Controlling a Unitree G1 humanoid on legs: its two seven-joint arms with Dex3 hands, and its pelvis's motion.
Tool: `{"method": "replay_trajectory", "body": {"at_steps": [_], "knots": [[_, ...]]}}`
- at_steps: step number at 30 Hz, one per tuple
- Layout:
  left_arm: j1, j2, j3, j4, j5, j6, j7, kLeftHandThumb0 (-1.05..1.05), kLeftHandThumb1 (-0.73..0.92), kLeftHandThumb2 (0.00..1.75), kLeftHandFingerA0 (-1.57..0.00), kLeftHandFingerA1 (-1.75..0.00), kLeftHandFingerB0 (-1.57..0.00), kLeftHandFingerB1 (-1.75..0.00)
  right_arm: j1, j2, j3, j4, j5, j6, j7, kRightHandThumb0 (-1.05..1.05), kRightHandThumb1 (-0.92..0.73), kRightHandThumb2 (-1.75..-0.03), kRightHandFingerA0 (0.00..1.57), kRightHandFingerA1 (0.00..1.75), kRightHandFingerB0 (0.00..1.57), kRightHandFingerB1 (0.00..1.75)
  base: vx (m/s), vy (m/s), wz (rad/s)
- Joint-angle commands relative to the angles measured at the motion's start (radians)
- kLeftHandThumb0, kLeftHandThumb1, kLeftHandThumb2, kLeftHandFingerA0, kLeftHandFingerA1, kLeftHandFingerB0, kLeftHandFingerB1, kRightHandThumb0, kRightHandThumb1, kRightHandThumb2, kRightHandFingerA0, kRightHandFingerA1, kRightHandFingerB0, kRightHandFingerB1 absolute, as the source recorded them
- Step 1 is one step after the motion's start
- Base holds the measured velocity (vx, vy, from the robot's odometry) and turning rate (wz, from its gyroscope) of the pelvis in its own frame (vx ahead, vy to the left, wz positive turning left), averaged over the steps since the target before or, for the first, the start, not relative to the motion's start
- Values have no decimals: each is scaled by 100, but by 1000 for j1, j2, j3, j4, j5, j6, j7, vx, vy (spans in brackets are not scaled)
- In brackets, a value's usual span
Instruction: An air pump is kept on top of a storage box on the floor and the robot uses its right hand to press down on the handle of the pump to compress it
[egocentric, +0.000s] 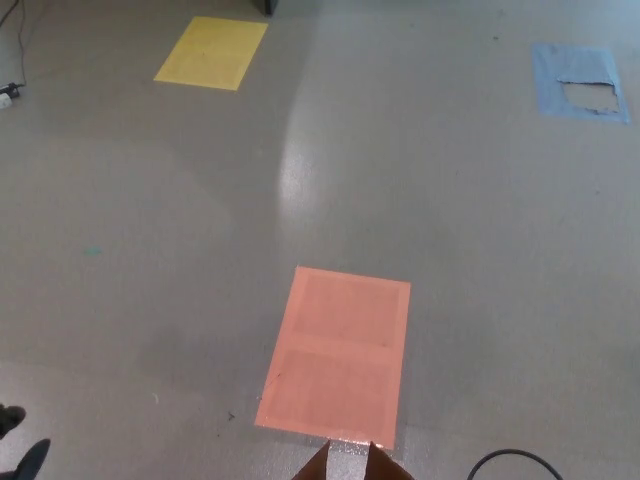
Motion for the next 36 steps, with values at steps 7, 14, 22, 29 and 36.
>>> {"method": "replay_trajectory", "body": {"at_steps": [7,14,22,29,36], "knots": [[4,28,-2,-17,6,-51,-24,-72,74,108,-5,-45,-2,-29,-10,6,-20,60,-45,-46,-102,-86,-77,-110,0,13,0,14,0,0,0],[-4,32,10,-19,-2,-63,-26,-72,74,108,-5,-45,0,-29,-96,-28,-93,11,-9,-115,-98,-89,-80,-112,0,13,0,11,0,0,0],[-66,47,3,-11,9,-34,-31,-74,92,70,-12,-31,-7,-21,-169,-171,-279,-463,117,-219,64,-84,-78,-109,0,18,0,15,0,0,0],[-86,47,26,-5,-20,-27,-64,-70,75,108,-4,-44,-3,-28,-101,-274,-399,-866,193,-241,102,-86,-80,-111,0,17,0,15,0,0,0],[-101,51,22,1,-14,-27,-58,-70,77,109,-5,-44,-2,-28,-18,-350,-557,-1103,310,-250,125,-86,-80,-114,0,15,0,12,0,0,0]]}}
